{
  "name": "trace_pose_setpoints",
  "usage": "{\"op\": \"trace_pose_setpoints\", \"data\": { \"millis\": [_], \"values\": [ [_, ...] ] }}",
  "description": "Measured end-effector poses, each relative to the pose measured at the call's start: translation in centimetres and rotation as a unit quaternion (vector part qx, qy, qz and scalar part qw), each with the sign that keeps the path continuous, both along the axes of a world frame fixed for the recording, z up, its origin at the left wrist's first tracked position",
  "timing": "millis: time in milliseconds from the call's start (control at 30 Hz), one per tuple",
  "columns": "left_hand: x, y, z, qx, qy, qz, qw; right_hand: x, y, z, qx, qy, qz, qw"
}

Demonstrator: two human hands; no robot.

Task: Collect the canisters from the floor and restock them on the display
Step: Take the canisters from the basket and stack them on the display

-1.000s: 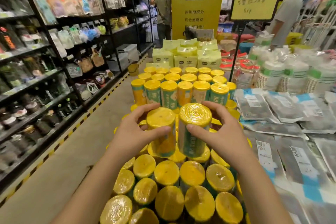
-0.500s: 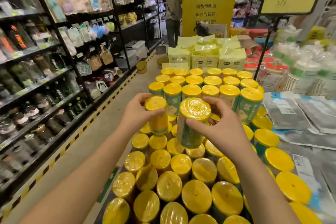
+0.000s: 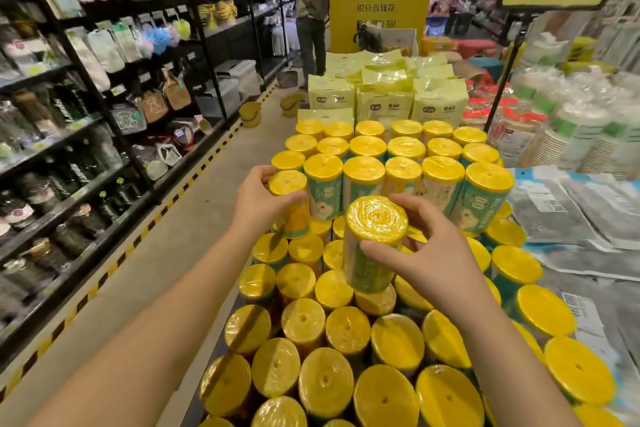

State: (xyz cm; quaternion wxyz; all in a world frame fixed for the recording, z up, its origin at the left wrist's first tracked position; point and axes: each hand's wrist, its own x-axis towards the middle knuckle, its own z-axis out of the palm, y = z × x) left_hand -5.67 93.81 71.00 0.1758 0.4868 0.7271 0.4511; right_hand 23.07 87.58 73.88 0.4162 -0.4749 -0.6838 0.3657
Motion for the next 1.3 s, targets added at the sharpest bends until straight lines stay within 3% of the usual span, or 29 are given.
{"op": "trace_pose_setpoints", "data": {
  "millis": [333,633,933,1033,1133,1300],
  "values": [
    [-0.6,0.2,-0.4,0.0,0.072,-0.031,0.997,-4.6,3.7,-1.4,-0.028,0.041,0.019,0.999],
    [-1.0,-2.9,-0.5,-0.039,0.028,-0.026,0.998,-8.4,7.1,-4.0,-0.058,0.07,0.003,0.996],
    [-0.3,-8.2,-0.4,-0.036,0.048,-0.064,0.996,-9.3,8.0,-5.1,-0.053,0.048,0.007,0.997],
    [-0.2,-9.4,-0.3,-0.033,0.063,-0.077,0.995,-8.9,8.0,-4.7,-0.041,-0.017,0.021,0.999],
    [-0.1,-10.5,0.4,-0.032,0.099,-0.097,0.99,-8.1,7.3,-2.8,0.045,-0.142,0.029,0.988],
    [0.5,-14.0,1.7,-0.035,0.232,-0.113,0.965,-7.0,3.1,1.6,0.186,-0.341,0.142,0.91]
  ]
}}
